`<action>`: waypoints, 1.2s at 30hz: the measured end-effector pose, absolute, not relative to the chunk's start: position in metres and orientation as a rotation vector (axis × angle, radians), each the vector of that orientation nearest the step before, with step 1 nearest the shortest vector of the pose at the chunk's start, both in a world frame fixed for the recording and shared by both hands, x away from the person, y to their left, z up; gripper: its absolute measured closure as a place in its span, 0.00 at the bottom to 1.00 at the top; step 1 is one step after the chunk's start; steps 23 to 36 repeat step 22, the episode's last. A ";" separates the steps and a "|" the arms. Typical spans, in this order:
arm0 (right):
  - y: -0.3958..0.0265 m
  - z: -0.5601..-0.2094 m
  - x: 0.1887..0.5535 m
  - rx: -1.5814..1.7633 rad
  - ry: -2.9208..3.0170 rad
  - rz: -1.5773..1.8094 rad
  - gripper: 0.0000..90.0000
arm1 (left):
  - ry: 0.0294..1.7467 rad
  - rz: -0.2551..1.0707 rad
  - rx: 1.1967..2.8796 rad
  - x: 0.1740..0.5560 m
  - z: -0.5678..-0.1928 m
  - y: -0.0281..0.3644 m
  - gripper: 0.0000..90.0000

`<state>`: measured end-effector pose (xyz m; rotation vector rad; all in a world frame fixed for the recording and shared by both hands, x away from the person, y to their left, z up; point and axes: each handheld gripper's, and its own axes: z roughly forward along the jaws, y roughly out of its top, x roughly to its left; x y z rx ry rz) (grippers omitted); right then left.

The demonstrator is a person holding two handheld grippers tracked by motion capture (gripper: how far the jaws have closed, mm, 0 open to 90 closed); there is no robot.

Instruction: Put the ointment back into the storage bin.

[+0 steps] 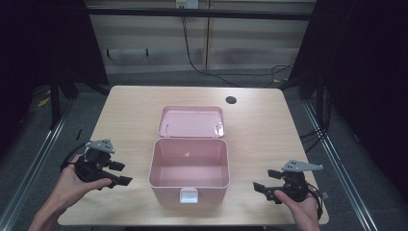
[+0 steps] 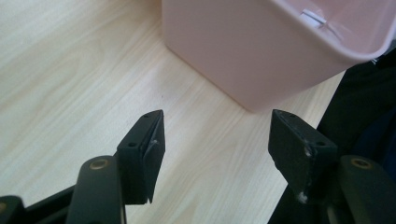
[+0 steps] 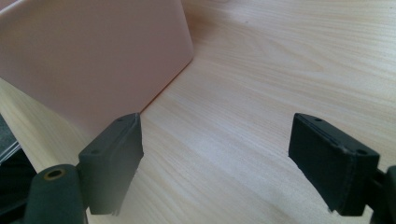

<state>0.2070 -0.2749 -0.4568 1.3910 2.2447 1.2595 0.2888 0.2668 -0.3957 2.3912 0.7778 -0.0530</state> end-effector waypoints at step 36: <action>-0.269 -0.466 0.210 1.411 2.260 1.139 0.19 | 0.960 0.087 2.285 0.278 -0.450 0.285 0.37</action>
